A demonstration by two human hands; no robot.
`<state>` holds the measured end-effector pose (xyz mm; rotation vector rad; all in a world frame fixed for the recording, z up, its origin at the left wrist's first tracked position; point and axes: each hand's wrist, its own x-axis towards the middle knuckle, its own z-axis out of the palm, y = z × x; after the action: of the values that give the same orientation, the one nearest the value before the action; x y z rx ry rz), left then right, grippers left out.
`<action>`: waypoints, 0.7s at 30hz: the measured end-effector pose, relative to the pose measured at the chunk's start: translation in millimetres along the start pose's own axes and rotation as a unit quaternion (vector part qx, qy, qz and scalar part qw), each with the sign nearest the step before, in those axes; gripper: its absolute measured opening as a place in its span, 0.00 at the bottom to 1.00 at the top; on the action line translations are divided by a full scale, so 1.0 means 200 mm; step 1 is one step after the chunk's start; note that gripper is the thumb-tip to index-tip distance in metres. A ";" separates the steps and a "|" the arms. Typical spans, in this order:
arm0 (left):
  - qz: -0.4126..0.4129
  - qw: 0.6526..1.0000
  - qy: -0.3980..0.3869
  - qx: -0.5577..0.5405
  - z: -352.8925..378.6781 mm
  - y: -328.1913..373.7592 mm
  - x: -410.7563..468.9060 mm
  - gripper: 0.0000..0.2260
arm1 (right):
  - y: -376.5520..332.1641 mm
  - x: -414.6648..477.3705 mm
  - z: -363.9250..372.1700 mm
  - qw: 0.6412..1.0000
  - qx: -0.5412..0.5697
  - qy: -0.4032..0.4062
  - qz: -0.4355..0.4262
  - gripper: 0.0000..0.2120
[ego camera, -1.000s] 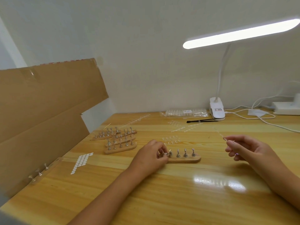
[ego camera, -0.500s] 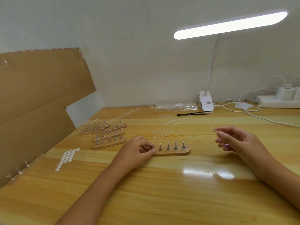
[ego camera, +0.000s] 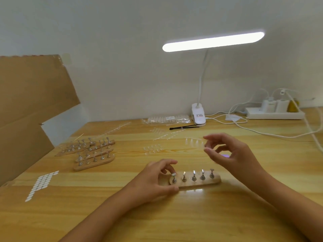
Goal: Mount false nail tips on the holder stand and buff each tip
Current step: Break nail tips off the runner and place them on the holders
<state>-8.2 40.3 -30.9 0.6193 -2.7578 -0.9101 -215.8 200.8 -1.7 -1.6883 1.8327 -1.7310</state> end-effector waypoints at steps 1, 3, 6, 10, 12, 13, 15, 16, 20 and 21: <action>0.000 0.999 -0.034 0.002 -0.01 0.03 0.01 0.34 | -0.02 0.00 -0.01 1.000 0.004 0.004 -0.005 0.16; 0.006 0.999 -0.042 -0.013 -0.09 0.11 0.04 0.41 | -0.07 0.02 -0.01 1.000 0.015 0.015 -0.006 0.15; 0.019 0.984 0.087 -0.157 -0.19 0.24 0.08 0.33 | -0.13 0.05 0.00 0.998 0.050 0.002 0.026 0.13; 0.053 0.929 0.166 -0.328 -0.12 0.33 0.09 0.23 | -0.14 0.01 0.04 0.991 0.116 -0.016 0.059 0.18; 0.058 0.923 0.155 -0.347 -0.05 0.35 0.07 0.13 | -0.13 -0.03 0.05 0.987 0.134 -0.025 0.089 0.20; 0.055 0.925 0.146 -0.347 -0.03 0.35 0.06 0.10 | -0.13 -0.04 0.05 0.984 0.144 -0.027 0.104 0.19; 0.043 0.926 0.130 -0.352 0.02 0.34 0.04 0.09 | -0.13 -0.06 0.05 0.976 0.175 -0.014 0.132 0.14; 0.038 0.925 0.122 -0.358 0.03 0.33 0.03 0.08 | -0.13 -0.06 0.04 0.971 0.194 -0.007 0.143 0.11; 0.029 0.921 0.088 -0.378 0.07 0.34 0.00 0.07 | -0.16 -0.08 0.04 0.967 0.204 -0.020 0.153 0.05; 0.029 0.921 0.087 -0.378 0.07 0.35 -0.01 0.08 | -0.16 -0.09 0.04 0.968 0.196 -0.021 0.153 0.06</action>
<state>-34.5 99.2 -0.9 0.4320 -2.0057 -1.6645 -183.5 217.2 10.1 -1.2098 1.5075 -1.7600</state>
